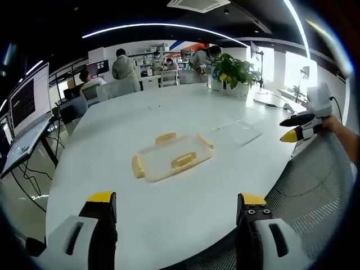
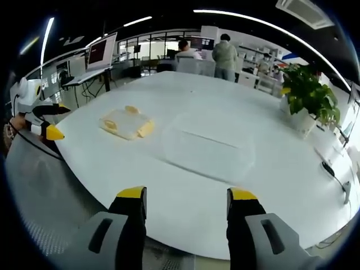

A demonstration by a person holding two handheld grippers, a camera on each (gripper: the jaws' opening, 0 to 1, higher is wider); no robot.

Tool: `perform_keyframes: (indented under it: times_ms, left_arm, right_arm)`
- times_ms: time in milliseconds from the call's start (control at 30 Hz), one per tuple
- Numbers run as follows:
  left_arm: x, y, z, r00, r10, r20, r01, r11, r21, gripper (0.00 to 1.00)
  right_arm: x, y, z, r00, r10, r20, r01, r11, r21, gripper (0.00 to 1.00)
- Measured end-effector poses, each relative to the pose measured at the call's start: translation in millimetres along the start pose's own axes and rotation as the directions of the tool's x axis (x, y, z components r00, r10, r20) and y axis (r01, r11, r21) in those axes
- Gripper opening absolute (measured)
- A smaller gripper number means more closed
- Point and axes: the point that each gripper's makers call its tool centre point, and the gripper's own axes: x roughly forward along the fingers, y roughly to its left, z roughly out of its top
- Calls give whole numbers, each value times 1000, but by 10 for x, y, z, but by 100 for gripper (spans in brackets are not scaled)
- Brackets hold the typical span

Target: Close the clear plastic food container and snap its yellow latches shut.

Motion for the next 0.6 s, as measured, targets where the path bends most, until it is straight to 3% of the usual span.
perform_keyframes:
  times_ms: [233, 300, 367, 533, 600]
  left_arm:
    - [15, -22, -45, 999, -18, -31, 18, 1000, -21, 88]
    - [14, -19, -29, 999, -22, -26, 20, 999, -44, 91]
    - [-4, -9, 48, 1000, -22, 19, 23, 997, -68, 91]
    - [30, -32, -20, 999, -32, -35, 29, 996, -80, 95]
    - [17, -11, -6, 999, -17, -32, 15, 998, -68, 95]
  right_arm:
    - [14, 42, 4, 999, 46, -3, -46, 999, 26, 58]
    - [-6, 23, 43, 999, 41, 24, -42, 999, 29, 58]
    - [-13, 41, 60, 998, 58, 36, -60, 997, 50, 59]
    - [0, 88, 62, 995, 93, 27, -94, 995, 44, 62]
    - [4, 95, 67, 995, 101, 19, -102, 994, 34, 62]
